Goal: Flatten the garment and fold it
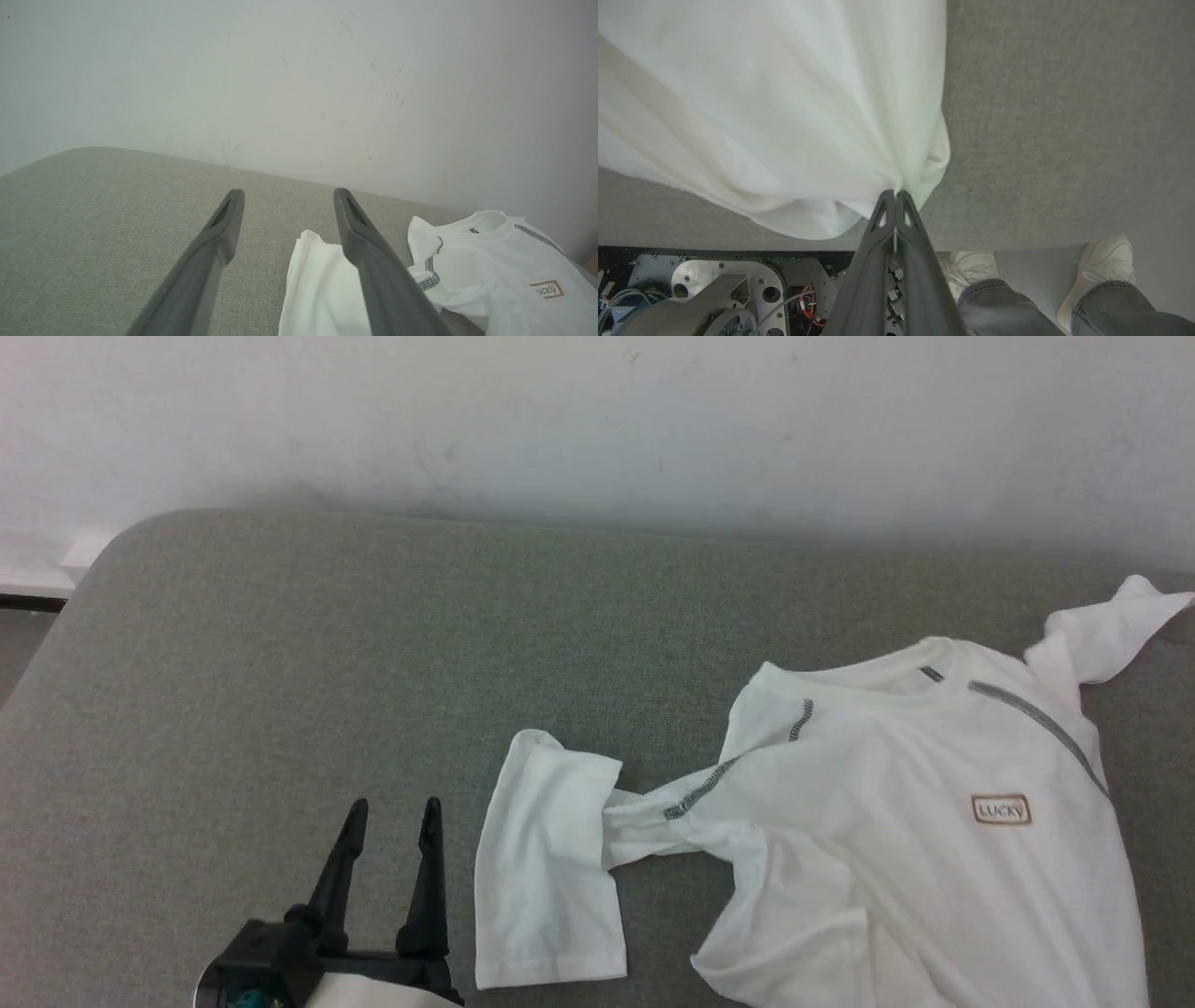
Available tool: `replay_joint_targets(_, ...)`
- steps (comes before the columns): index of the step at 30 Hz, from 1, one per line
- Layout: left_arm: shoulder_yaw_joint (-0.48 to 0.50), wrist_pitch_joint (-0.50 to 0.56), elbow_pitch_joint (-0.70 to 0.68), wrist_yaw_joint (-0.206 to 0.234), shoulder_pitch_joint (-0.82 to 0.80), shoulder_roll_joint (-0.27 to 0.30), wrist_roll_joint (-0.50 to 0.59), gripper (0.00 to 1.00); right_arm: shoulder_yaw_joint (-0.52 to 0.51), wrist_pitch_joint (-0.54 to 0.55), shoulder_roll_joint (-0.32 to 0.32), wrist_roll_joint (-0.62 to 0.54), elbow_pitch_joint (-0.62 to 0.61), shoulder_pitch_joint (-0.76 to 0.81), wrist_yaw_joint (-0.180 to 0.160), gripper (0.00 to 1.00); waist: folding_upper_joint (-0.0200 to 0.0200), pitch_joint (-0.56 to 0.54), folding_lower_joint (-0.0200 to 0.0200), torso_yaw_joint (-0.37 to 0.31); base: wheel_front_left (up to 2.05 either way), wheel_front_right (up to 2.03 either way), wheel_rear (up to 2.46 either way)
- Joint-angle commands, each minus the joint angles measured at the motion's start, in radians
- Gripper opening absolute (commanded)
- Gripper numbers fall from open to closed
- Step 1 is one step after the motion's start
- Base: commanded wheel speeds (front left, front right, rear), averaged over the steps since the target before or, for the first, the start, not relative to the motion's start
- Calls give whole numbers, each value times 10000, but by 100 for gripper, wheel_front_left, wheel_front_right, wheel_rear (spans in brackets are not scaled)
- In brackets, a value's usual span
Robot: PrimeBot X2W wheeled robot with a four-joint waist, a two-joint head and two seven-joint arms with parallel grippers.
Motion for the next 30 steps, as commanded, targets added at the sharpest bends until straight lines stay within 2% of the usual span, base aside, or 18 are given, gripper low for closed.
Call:
replay_joint_targets(1,6,-46,-24,-35,67,57,36,100,1,65,96,-149,-17,217,-7,0,-2,97,1,2,0,0,0)
replay_joint_targets(7,-19,-29,6,-29,4,91,-27,100,64,-324,408,-412,502,215,-7,0,-2,177,1,5,0,0,0)
replay_joint_targets(8,-29,-19,18,-32,-9,98,-37,100,162,-488,358,-488,563,119,-7,6,-2,174,1,15,0,0,0)
replay_joint_targets(9,-33,-13,26,-31,-17,106,-49,100,208,-749,342,-534,583,-40,-7,46,-2,172,1,18,0,0,0)
replay_joint_targets(10,-34,-11,32,-27,-23,111,-60,100,194,-1056,389,-529,581,-247,-7,100,-2,166,1,22,0,0,0)
replay_joint_targets(14,-28,-12,32,12,-23,133,-90,100,407,-2082,528,-213,188,-1196,-7,100,-2,132,1,44,0,0,0)
replay_joint_targets(17,-22,-12,19,38,-18,138,-104,100,588,-2398,562,-40,-238,-1740,-7,100,-2,136,1,51,0,0,0)
replay_joint_targets(22,-78,-17,6,71,-77,126,-156,100,1708,-2481,479,200,-1010,-3062,-7,100,-2,266,1,118,0,0,0)
replay_joint_targets(26,-194,-24,61,46,-236,102,-224,100,2640,-2372,239,215,-579,-4200,-7,100,-2,521,1,249,0,0,0)
replay_joint_targets(30,-292,-31,154,-1,-459,82,-279,100,3432,-1805,94,196,627,-5180,-7,100,-2,845,1,458,0,0,0)
